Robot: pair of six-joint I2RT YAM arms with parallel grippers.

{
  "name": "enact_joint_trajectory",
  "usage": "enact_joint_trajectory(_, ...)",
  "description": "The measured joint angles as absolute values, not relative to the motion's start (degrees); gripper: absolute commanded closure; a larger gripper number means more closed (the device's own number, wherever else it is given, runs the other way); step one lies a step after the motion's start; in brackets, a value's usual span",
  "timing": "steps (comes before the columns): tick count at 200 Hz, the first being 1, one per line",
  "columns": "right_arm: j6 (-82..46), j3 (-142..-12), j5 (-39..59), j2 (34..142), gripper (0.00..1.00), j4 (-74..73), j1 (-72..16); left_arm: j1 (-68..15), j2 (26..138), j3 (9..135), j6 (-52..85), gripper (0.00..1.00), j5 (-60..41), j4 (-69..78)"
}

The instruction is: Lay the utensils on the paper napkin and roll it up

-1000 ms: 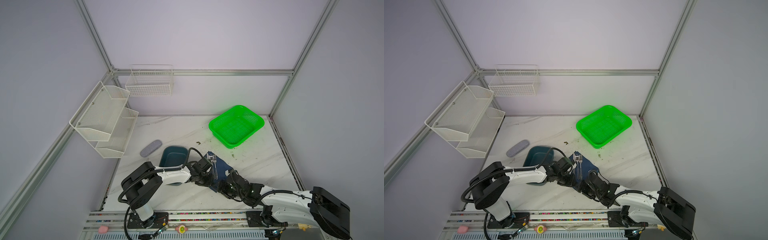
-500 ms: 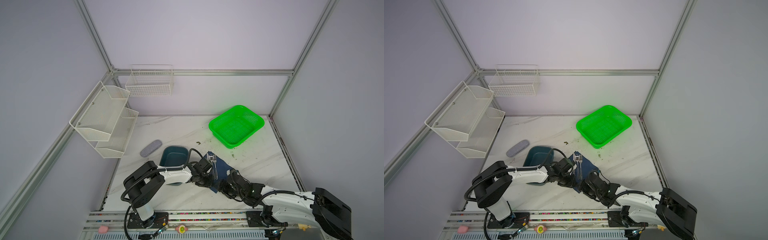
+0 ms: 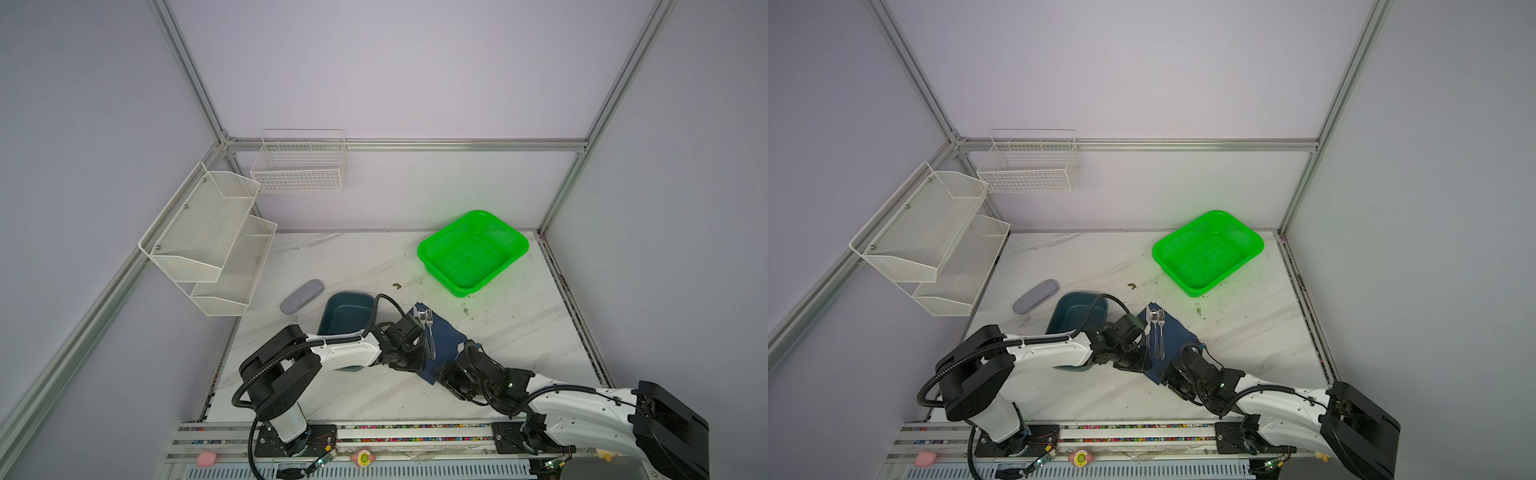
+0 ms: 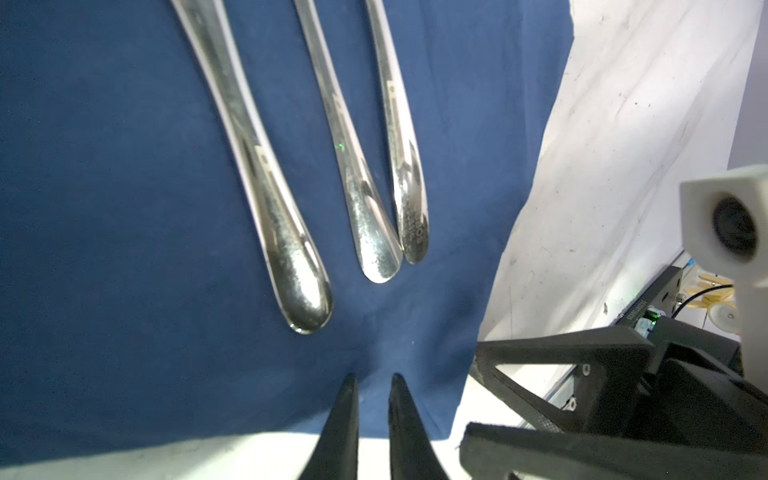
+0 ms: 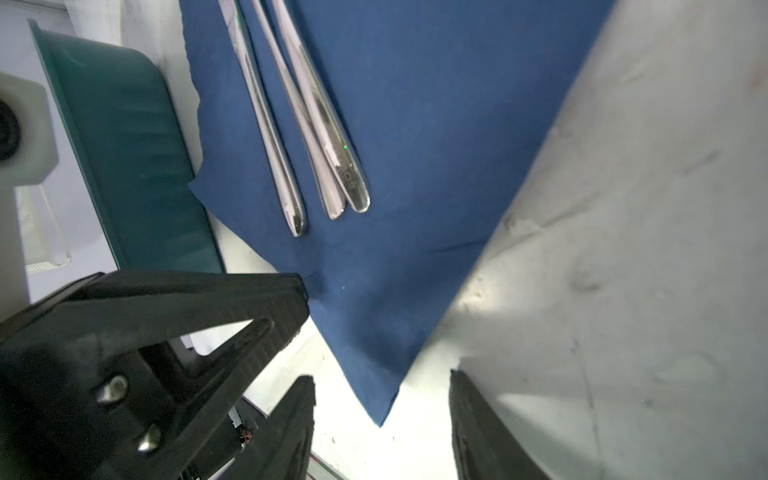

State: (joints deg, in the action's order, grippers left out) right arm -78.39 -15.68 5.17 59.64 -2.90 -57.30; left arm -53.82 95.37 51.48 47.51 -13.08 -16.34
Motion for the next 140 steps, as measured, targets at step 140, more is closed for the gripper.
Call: enact_joint_trajectory(140,-80.7,-15.1,4.5,61.3,0.52,-8.6,-57.3,-53.8,89.6,50.6,50.2,0.79,-6.5,-18.6)
